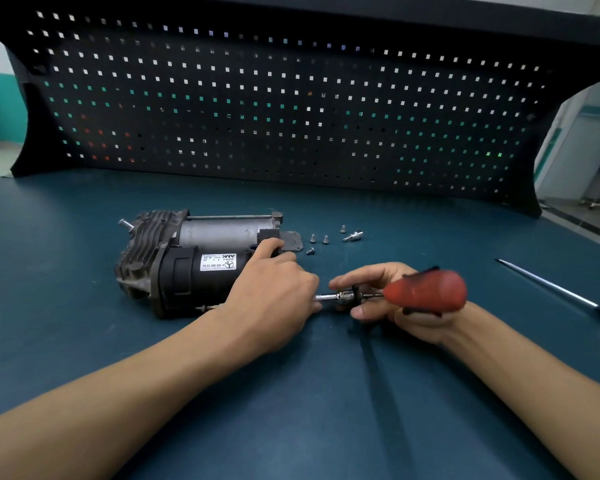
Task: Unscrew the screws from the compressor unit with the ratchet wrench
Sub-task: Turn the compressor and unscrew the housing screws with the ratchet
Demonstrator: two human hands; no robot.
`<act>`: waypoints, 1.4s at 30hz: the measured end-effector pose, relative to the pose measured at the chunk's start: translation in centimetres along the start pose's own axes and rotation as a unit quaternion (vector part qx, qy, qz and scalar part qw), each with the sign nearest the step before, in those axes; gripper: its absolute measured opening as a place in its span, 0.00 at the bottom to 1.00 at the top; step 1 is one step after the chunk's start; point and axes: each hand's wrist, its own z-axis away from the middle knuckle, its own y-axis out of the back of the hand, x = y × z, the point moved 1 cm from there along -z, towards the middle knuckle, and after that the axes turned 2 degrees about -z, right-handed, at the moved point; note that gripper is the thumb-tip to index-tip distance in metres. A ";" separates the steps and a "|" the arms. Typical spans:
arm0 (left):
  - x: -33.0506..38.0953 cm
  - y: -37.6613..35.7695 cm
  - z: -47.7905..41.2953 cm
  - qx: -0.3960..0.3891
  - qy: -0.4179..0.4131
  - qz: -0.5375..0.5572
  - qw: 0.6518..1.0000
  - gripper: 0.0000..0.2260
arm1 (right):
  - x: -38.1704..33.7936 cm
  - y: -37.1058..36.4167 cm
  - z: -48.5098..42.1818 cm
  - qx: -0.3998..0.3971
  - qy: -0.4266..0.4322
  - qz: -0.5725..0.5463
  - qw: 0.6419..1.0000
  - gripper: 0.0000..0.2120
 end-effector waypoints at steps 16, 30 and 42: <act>-0.1 0.2 0.2 0.031 0.005 0.024 0.999 0.13 | -1.0 -0.5 0.1 0.025 -0.060 -0.079 0.995 0.18; -0.2 0.4 0.2 0.020 0.009 0.035 0.999 0.14 | -1.2 -0.3 -0.2 0.051 -0.107 -0.084 0.989 0.20; -0.2 0.2 0.5 -0.007 -0.015 0.006 1.000 0.13 | -1.1 -0.2 0.1 0.027 -0.079 -0.104 0.991 0.18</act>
